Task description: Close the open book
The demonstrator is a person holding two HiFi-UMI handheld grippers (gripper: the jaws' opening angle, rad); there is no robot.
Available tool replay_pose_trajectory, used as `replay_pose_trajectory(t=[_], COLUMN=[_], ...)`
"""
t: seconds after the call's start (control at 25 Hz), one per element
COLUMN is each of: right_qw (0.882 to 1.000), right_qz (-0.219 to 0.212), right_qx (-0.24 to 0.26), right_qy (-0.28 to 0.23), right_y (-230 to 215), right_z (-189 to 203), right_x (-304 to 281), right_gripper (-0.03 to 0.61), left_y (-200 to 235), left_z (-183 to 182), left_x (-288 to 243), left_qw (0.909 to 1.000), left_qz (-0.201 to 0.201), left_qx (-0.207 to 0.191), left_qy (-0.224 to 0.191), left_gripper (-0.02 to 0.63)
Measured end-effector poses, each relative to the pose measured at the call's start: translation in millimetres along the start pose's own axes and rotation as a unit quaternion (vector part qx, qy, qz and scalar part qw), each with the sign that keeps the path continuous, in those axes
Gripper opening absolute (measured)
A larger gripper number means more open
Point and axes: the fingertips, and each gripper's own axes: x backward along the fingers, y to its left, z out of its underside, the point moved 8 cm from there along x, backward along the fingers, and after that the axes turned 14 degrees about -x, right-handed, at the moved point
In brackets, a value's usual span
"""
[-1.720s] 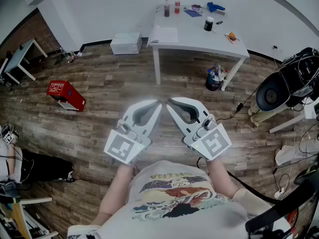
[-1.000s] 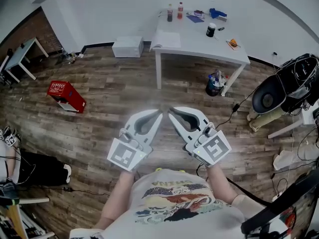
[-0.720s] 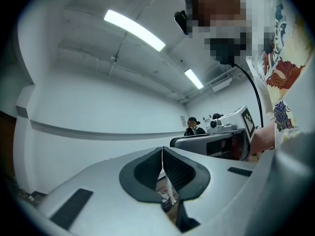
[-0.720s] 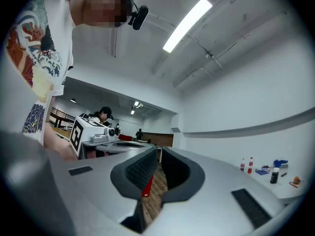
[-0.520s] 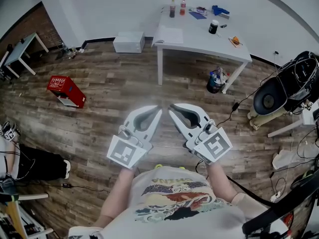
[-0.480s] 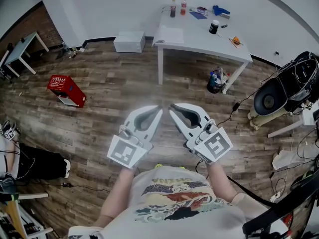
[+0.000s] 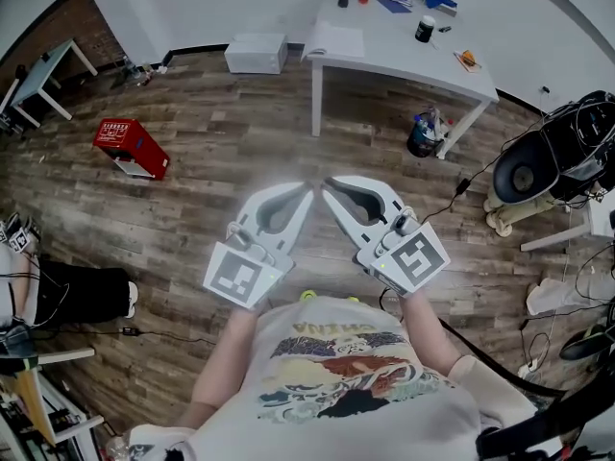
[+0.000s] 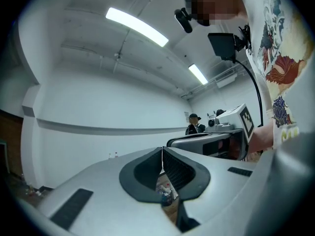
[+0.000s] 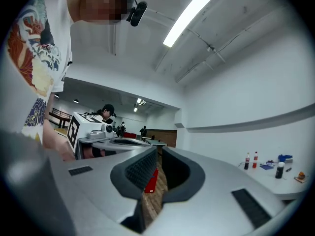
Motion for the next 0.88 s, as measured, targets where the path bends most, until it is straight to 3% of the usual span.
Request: replay_pose_trajectory(t=[0.44, 0.68, 0.88], right_qw=[1.000, 1.000, 1.000], right_qz=[-0.018, -0.018, -0.010], right_qx=[-0.023, -0.017, -0.008], right_qy=[0.010, -0.007, 0.011], right_y=[-2.1, -6.5, -6.6], right_z=[26.6, 28.5, 29.4], right_x=[-9.2, -10.6, -21.4], right_gripper=[0.037, 0.037, 0.037], left_y=[-10.1, -10.2, 5.0], left_z=[25.8, 28.8, 28.7], left_x=[5.9, 4.0, 6.0], left_qw=[0.9994, 0.9997, 0.9999], left_qz=[-0.005, -0.008, -0.004], left_qx=[0.030, 0.024, 0.016], left_qy=[0.016, 0.000, 0.003], left_gripper=[0.012, 0.012, 0.012])
